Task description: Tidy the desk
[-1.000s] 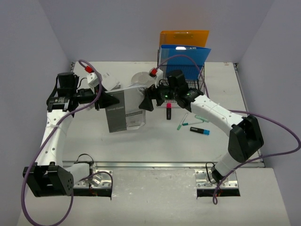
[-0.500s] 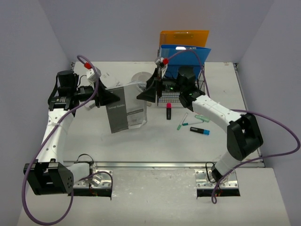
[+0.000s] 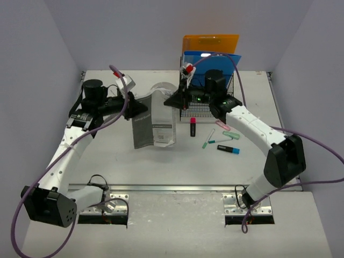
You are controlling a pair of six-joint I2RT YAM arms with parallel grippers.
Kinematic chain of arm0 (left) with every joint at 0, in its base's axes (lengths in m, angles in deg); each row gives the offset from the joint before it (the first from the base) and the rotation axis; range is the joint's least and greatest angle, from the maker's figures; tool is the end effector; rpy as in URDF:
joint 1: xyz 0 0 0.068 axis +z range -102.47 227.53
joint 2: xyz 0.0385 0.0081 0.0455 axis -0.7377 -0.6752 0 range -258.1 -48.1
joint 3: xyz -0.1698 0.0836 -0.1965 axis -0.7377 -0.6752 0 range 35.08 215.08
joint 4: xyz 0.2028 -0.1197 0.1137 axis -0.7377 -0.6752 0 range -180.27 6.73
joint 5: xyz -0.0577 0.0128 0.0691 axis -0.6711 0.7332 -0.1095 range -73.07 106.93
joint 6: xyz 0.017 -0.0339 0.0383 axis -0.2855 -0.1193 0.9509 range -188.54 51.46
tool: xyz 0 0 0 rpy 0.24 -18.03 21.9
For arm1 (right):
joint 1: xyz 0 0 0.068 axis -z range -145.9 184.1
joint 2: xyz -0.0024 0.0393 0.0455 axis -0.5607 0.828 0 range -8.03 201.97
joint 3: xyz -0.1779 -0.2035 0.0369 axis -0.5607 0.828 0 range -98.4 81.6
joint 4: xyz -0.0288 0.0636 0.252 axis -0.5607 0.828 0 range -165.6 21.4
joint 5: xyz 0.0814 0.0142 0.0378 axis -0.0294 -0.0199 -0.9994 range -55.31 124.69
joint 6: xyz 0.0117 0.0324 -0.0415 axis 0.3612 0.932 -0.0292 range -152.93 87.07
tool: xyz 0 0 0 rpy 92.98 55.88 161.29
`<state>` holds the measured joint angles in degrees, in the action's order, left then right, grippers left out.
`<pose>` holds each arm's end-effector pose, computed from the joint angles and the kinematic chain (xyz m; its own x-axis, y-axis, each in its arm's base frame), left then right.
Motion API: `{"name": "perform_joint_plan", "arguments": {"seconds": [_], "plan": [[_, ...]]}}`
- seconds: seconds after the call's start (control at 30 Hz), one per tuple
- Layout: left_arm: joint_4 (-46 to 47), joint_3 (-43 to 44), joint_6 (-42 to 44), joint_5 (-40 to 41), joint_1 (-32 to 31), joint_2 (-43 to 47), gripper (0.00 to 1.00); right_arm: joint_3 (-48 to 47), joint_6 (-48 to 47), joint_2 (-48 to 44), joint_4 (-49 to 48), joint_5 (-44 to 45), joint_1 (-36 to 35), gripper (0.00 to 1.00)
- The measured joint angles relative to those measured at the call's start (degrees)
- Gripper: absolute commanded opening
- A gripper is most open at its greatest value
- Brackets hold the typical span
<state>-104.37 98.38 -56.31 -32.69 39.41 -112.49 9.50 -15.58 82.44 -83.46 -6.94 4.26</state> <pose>0.2357 -0.0611 0.3703 -0.1982 0.1668 -0.9659 0.8510 0.5182 -0.0852 0.3114 0.2060 0.3388 -0.4309 0.0096 -0.9023 -0.8487 0.3355 0.4089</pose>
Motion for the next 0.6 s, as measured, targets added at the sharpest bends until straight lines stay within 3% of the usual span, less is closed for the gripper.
{"name": "perform_joint_plan", "arguments": {"seconds": [0.27,0.43,0.6], "plan": [[15.77,1.66,-4.53,23.27,-18.26,-2.86,0.0,-0.24,-12.9,-13.14,11.31,19.69,0.53,0.0],[18.24,13.43,-1.63,28.86,-24.58,-13.81,0.0,0.78,-20.36,-18.46,10.94,29.27,3.48,0.0],[20.59,28.55,1.49,31.13,-27.04,-27.45,0.0,1.62,-23.53,-19.14,4.34,30.67,11.19,0.0]]}}
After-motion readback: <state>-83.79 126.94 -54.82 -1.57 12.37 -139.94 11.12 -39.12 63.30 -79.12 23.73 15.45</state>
